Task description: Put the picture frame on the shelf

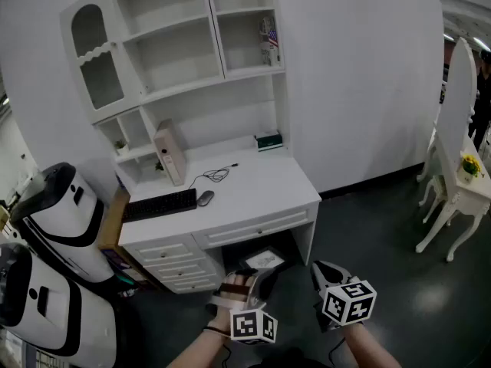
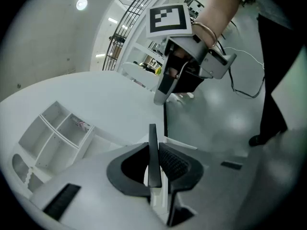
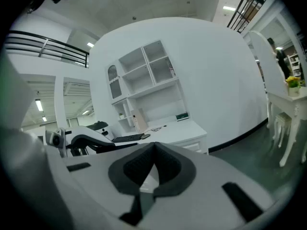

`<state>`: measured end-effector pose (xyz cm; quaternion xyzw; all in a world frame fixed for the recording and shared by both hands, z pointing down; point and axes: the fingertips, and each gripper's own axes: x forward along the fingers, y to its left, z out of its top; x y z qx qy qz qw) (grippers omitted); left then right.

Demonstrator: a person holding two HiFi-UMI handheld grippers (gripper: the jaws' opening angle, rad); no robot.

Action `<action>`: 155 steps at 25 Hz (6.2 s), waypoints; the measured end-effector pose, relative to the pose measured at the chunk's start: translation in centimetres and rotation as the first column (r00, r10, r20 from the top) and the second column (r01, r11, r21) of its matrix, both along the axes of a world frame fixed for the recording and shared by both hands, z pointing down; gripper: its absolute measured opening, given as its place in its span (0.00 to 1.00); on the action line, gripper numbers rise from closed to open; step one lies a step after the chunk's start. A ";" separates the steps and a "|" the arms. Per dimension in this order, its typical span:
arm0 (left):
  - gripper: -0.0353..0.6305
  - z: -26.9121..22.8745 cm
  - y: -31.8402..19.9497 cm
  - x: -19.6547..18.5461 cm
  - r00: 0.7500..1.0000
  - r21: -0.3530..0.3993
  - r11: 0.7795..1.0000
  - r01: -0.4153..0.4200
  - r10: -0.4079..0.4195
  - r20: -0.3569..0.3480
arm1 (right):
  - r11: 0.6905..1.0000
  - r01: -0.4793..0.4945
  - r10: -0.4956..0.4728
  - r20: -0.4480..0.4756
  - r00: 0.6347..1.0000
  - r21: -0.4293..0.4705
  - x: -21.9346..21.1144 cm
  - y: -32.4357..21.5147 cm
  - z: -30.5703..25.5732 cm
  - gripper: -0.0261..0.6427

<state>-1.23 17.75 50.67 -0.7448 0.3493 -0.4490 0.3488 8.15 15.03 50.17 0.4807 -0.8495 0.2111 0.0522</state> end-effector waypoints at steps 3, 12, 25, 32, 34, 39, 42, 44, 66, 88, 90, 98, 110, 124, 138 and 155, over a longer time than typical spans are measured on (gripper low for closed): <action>0.15 -0.6 -1.8 -0.5 1.000 0.027 1.000 0.002 -0.002 -0.011 | 1.000 0.007 -0.007 -0.004 1.000 0.028 -0.7 -1.6 -0.4 0.04; 0.15 -0.8 -2.9 -1.4 1.000 0.022 1.000 0.012 -0.011 -0.018 | 0.999 0.028 -0.027 -0.024 0.999 0.026 -1.7 -2.3 -0.1 0.04; 0.15 -1.1 -4.3 0.4 1.000 0.036 0.999 0.009 -0.008 -0.013 | 0.998 0.035 -0.034 -0.021 0.999 0.059 0.2 -3.8 -0.4 0.04; 0.15 -2.3 -5.6 1.1 1.000 0.068 0.997 0.025 -0.026 0.017 | 0.996 0.051 -0.050 -0.013 0.999 0.073 1.3 -5.2 -0.9 0.04; 0.15 -2.7 -6.1 1.0 0.999 0.074 0.997 0.026 -0.028 0.028 | 0.996 0.050 -0.050 -0.008 0.999 0.072 1.4 -5.7 -1.0 0.04; 0.15 -2.9 -7.7 1.0 0.999 0.082 0.997 0.011 -0.014 0.040 | 0.996 0.043 -0.043 -0.004 0.999 0.074 1.3 -7.2 -0.9 0.04; 0.15 -2.7 -9.6 0.8 0.999 0.083 0.997 -0.002 -0.001 0.042 | 0.997 0.034 -0.034 0.000 0.999 0.075 0.9 -8.8 -0.9 0.04; 0.15 -2.6 -11.2 0.6 0.999 0.082 0.996 -0.015 0.012 0.043 | 0.997 0.025 -0.025 0.001 1.000 0.074 0.7 -10.3 -0.9 0.04; 0.15 -6.9 -36.0 -6.8 0.986 0.166 0.973 -0.161 0.152 0.062 | 0.986 -0.061 0.066 -0.025 0.998 0.157 -7.6 -33.7 -5.6 0.04; 0.15 -15.1 -47.5 -5.3 0.950 0.319 0.897 -0.306 0.268 0.157 | 0.959 -0.060 0.080 -0.062 0.995 0.276 -8.4 -43.4 -11.9 0.04; 0.15 -16.1 -48.5 -4.9 0.947 0.333 0.888 -0.316 0.272 0.172 | 0.956 -0.061 0.082 -0.063 0.995 0.286 -7.9 -44.4 -12.6 0.04; 0.15 -20.5 -52.7 -3.6 0.935 0.395 0.852 -0.345 0.274 0.225 | 0.946 -0.056 0.077 -0.055 0.996 0.318 -6.9 -48.5 -14.8 0.04; 0.15 -26.4 -57.3 -2.2 0.929 0.488 0.797 -0.355 0.243 0.278 | 0.928 -0.028 0.057 -0.068 0.996 0.372 -5.7 -53.4 -17.9 0.04; 0.15 -33.2 -59.9 -2.2 0.928 0.575 0.739 -0.351 0.192 0.319 | 0.893 0.022 0.025 -0.099 0.995 0.450 -7.1 -56.1 -23.0 0.04; 0.15 -34.6 -66.0 -1.7 0.926 0.573 0.747 -0.337 0.154 0.344 | 0.888 0.052 -0.005 -0.102 0.995 0.457 -7.7 -59.5 -23.8 0.04; 0.15 -34.2 -73.1 -2.4 0.955 0.518 0.812 -0.270 0.156 0.254 | 0.909 0.009 0.029 -0.084 0.996 0.416 -5.7 -62.9 -22.6 0.04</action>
